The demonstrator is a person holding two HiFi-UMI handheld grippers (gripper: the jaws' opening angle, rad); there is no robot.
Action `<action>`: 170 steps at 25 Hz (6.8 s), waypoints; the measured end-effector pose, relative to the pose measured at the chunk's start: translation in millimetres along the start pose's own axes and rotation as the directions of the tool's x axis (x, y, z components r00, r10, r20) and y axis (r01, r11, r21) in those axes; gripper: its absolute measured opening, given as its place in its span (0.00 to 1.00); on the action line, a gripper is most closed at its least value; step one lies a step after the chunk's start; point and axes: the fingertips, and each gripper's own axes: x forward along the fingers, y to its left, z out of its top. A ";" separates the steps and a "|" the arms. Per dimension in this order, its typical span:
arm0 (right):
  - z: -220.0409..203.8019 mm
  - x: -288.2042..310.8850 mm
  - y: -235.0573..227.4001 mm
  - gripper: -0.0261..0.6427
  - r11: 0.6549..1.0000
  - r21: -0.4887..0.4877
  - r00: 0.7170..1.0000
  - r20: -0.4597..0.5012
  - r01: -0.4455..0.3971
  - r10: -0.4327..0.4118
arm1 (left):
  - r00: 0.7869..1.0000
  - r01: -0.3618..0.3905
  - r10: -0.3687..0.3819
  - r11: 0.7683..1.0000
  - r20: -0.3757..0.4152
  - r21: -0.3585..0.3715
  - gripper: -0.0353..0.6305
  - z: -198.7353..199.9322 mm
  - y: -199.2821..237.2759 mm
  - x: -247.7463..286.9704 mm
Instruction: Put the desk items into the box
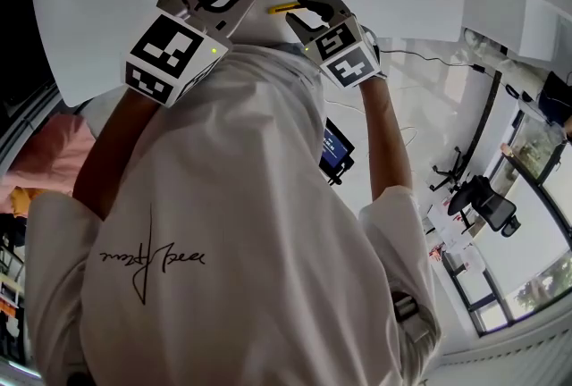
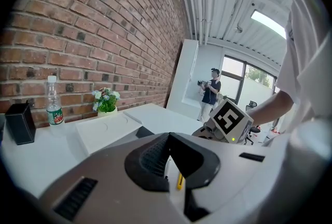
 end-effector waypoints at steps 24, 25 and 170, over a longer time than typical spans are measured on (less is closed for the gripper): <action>-37.2 38.0 -4.8 0.25 0.930 -0.363 0.965 -0.262 -0.066 -0.033 | 1.000 -0.017 0.017 1.000 -0.005 -0.023 0.06 -3.5 7.8 -6.1; -37.8 39.1 -4.7 0.25 0.926 -0.370 0.962 -0.270 -0.077 -0.028 | 1.000 -0.016 0.016 1.000 -0.006 -0.023 0.06 -3.7 7.6 -5.9; 43.9 7.2 -65.1 0.16 0.996 -0.067 0.997 -0.055 0.053 -0.057 | 0.998 -0.017 0.012 0.996 -0.055 -0.082 0.06 -26.0 15.0 -15.8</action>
